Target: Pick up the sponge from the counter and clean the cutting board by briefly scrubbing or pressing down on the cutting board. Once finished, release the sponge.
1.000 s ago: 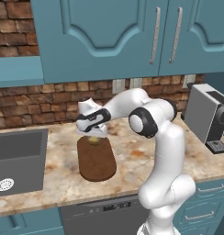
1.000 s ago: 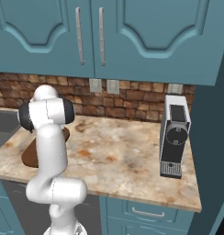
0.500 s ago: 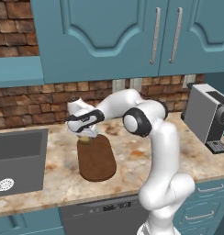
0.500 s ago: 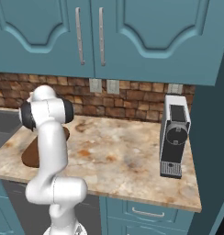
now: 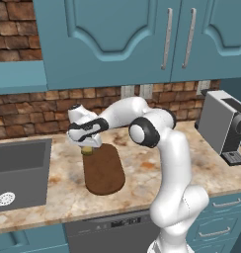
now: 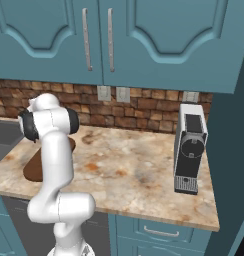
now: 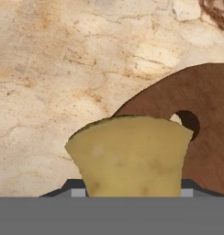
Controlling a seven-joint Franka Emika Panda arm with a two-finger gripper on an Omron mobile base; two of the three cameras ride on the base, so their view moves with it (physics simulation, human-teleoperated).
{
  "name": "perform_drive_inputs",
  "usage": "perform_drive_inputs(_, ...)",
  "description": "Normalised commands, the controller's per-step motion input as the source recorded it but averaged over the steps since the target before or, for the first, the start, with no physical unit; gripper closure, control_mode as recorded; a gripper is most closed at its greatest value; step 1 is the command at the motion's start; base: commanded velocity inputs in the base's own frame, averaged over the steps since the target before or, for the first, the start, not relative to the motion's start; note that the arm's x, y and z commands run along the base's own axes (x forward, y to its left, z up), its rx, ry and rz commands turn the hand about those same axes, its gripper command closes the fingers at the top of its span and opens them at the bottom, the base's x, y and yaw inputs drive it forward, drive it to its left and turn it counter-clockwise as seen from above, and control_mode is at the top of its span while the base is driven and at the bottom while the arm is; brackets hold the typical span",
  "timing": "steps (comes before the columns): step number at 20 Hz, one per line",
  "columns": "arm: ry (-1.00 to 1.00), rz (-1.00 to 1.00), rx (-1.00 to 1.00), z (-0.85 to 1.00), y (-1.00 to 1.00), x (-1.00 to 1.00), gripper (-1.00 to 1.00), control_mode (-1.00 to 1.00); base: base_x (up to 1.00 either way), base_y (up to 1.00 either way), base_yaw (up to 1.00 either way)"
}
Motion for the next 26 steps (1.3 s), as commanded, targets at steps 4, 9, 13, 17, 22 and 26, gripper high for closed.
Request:
perform_drive_inputs(4,0.00,-0.02,0.00,-0.51,0.00,-0.72,1.00,-1.00,0.00,0.00,0.00)
perform_drive_inputs(9,0.00,-0.03,0.00,-0.58,0.00,-0.84,1.00,-1.00,0.00,0.00,0.00)
perform_drive_inputs(13,0.00,-0.07,0.00,-0.60,-0.06,-0.85,1.00,-1.00,0.00,0.00,0.00)
perform_drive_inputs(17,0.00,-0.08,0.00,-0.55,-0.15,-0.87,1.00,-1.00,0.00,0.00,0.00)
perform_drive_inputs(22,0.00,-0.11,0.00,-0.50,-0.14,-0.94,1.00,-1.00,0.00,0.00,0.00)
perform_drive_inputs(26,-0.01,-0.13,0.00,-0.15,-0.22,-0.90,1.00,-1.00,0.00,0.00,0.00)
